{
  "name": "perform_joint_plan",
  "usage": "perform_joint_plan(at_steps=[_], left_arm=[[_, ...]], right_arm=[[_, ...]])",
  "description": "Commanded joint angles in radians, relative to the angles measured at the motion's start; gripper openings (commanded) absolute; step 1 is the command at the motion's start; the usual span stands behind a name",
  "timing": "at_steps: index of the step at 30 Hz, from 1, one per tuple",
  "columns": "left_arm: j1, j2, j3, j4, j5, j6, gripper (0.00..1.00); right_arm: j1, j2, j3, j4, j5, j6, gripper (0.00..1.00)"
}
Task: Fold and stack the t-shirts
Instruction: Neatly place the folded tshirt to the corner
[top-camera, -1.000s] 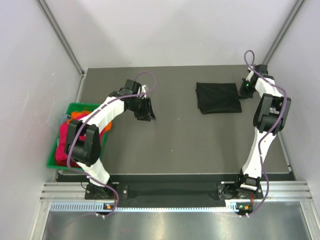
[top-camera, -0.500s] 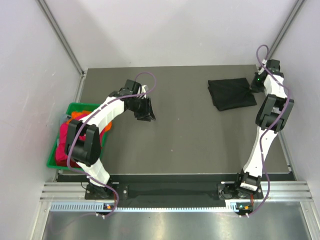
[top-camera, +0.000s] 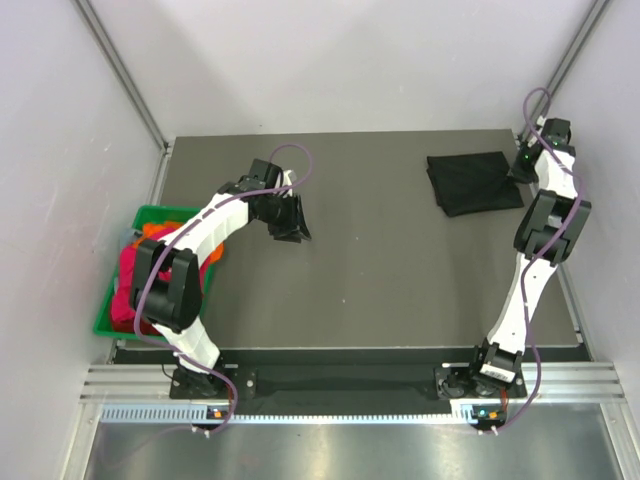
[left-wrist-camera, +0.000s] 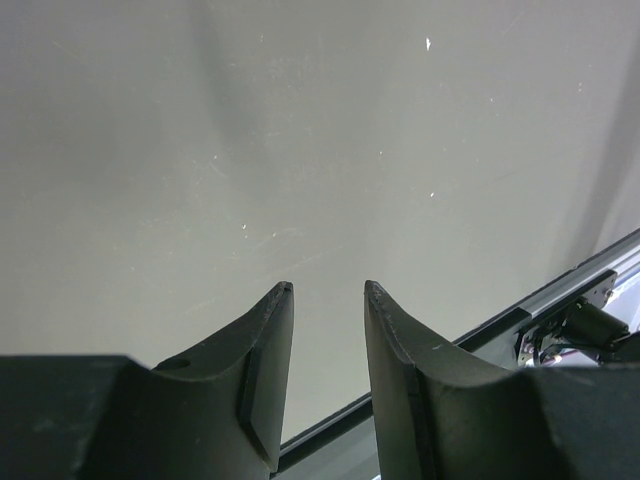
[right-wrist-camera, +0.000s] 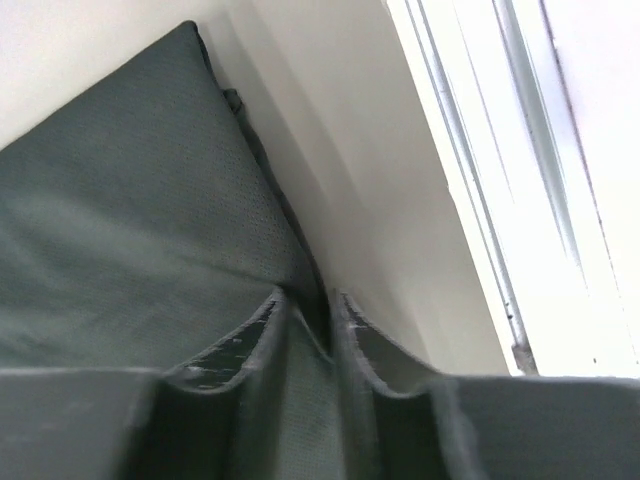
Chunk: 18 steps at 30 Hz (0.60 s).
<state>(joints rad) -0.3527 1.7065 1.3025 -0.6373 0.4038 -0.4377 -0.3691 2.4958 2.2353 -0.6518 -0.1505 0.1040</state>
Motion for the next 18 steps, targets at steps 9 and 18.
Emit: perform_joint_plan(at_steps=[9,18], left_arm=[[0.0,-0.087,0.012,0.01,-0.022,0.013,0.4],[0.003,-0.137,0.0,0.031,-0.006,-0.003,0.39]], right_arm=[[0.059,-0.365,-0.156,0.043,0.074,0.028,0.48],[0.292,-0.466,-0.428,0.037,0.213,-0.069,0.33]])
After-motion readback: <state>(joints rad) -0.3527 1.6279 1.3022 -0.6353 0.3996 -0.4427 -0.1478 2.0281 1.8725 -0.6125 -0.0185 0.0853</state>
